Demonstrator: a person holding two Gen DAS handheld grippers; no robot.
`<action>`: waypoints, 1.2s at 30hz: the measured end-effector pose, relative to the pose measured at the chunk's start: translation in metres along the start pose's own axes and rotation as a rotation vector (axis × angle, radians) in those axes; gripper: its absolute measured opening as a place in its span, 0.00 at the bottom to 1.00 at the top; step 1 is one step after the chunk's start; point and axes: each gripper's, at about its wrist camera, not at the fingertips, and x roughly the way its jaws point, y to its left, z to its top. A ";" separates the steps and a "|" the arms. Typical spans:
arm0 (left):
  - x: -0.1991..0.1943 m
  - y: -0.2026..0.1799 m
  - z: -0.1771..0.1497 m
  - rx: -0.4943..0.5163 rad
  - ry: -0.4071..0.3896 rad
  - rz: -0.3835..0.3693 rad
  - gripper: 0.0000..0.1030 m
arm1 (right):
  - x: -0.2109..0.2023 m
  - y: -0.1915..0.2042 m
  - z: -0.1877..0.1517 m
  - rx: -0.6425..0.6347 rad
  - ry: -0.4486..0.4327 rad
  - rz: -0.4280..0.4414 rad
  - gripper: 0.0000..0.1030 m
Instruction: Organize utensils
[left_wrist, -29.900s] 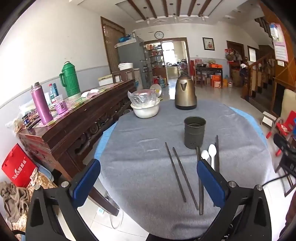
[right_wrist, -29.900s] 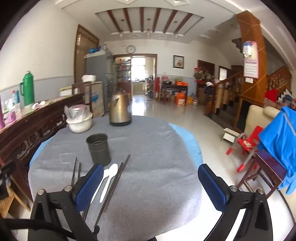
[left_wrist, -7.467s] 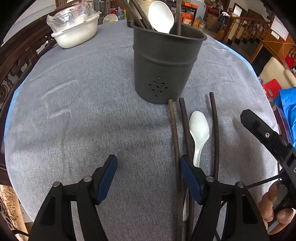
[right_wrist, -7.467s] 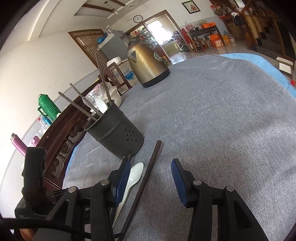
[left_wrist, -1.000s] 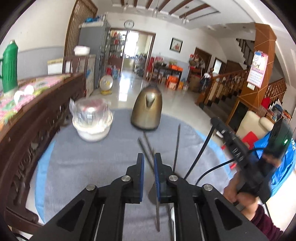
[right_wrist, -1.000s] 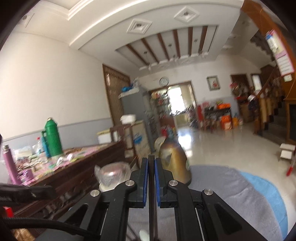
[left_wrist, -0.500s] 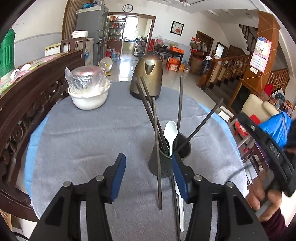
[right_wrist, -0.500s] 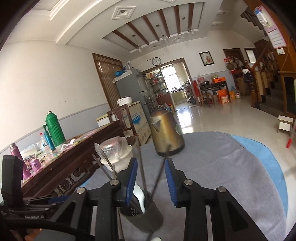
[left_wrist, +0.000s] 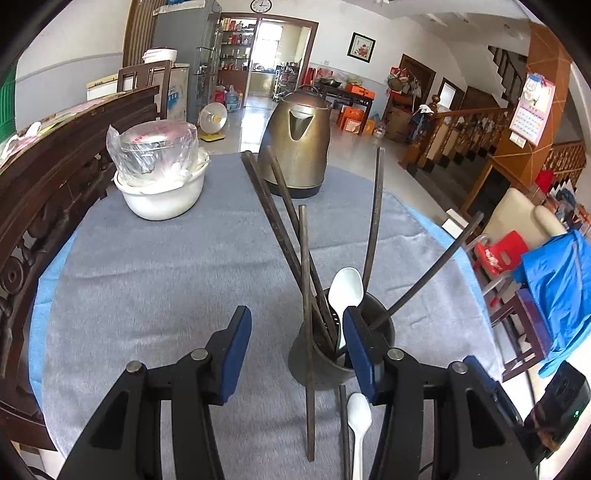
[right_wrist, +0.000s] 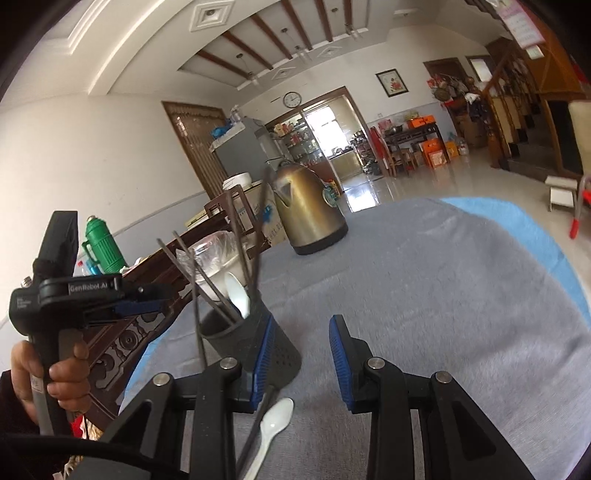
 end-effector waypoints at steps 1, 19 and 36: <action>0.002 -0.002 0.001 0.005 0.000 0.006 0.51 | 0.003 -0.001 -0.004 0.005 0.006 0.005 0.33; 0.045 -0.004 0.017 -0.002 0.080 0.033 0.19 | 0.027 -0.043 -0.013 0.195 0.073 0.129 0.34; 0.013 -0.015 0.017 0.022 0.057 0.029 0.08 | 0.027 -0.044 -0.016 0.210 0.078 0.123 0.34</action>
